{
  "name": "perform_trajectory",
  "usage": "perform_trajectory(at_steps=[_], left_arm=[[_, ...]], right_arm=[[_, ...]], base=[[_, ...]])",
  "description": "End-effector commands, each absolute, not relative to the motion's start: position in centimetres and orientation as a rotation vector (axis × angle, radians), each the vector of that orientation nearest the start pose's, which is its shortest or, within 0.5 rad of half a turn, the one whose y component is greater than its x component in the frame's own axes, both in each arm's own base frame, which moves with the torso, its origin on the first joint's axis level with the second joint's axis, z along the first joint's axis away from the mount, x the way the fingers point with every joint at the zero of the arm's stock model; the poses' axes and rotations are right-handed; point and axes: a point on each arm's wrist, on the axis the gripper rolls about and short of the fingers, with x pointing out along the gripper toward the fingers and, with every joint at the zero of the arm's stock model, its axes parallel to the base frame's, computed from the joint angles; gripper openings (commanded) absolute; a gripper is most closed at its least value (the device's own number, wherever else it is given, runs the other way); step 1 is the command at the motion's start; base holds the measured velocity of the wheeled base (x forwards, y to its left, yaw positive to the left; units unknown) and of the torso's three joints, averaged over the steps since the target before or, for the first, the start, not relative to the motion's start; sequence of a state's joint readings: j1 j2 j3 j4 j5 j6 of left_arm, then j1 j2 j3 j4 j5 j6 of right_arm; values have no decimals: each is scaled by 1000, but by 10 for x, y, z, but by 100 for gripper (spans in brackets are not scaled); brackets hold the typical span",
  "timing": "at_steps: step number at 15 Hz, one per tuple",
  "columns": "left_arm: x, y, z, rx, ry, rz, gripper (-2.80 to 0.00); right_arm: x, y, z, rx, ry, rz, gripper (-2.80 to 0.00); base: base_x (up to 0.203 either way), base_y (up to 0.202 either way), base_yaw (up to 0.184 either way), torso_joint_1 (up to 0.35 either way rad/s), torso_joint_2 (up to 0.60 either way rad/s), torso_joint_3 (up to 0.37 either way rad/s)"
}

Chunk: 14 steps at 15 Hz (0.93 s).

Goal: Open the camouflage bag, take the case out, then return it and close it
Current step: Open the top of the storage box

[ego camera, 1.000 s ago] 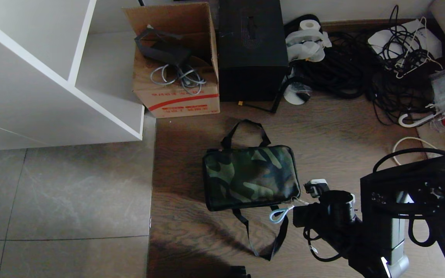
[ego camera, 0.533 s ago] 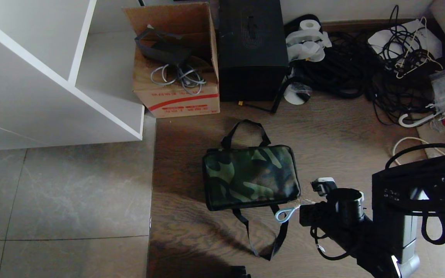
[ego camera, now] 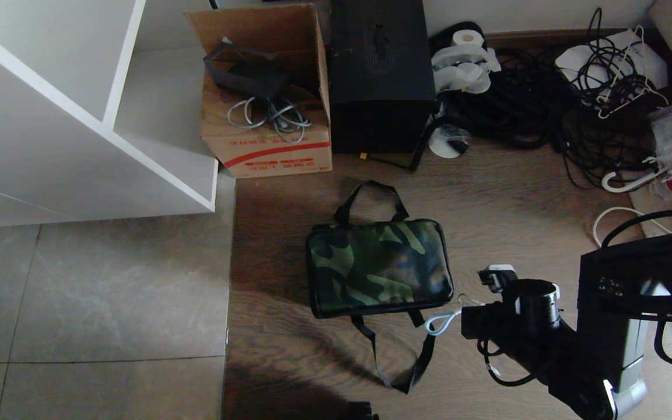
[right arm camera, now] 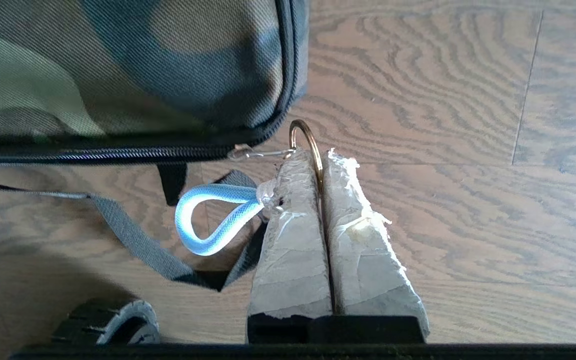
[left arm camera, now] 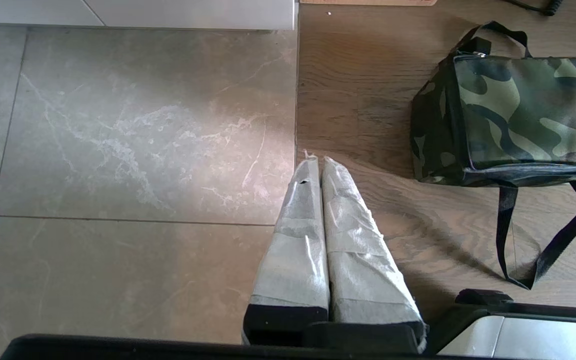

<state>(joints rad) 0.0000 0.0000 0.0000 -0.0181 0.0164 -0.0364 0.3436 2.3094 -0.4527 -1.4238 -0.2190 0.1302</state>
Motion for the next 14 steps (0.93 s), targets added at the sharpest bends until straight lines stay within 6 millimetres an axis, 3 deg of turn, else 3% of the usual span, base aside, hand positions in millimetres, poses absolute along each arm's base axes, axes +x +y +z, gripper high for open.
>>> perform_trajectory(at_steps=[1, 14], left_arm=[[-22, 0, 75, -37, -10, 17, -280], [-22, 0, 75, -37, -10, 17, -280]], right_arm=[[302, 100, -6, 16, 407, 96, -280], [305, 82, -5, -24, 418, 55, -280]], base=[[0, 0, 0, 0, 0, 0], [0, 0, 0, 0, 0, 0]])
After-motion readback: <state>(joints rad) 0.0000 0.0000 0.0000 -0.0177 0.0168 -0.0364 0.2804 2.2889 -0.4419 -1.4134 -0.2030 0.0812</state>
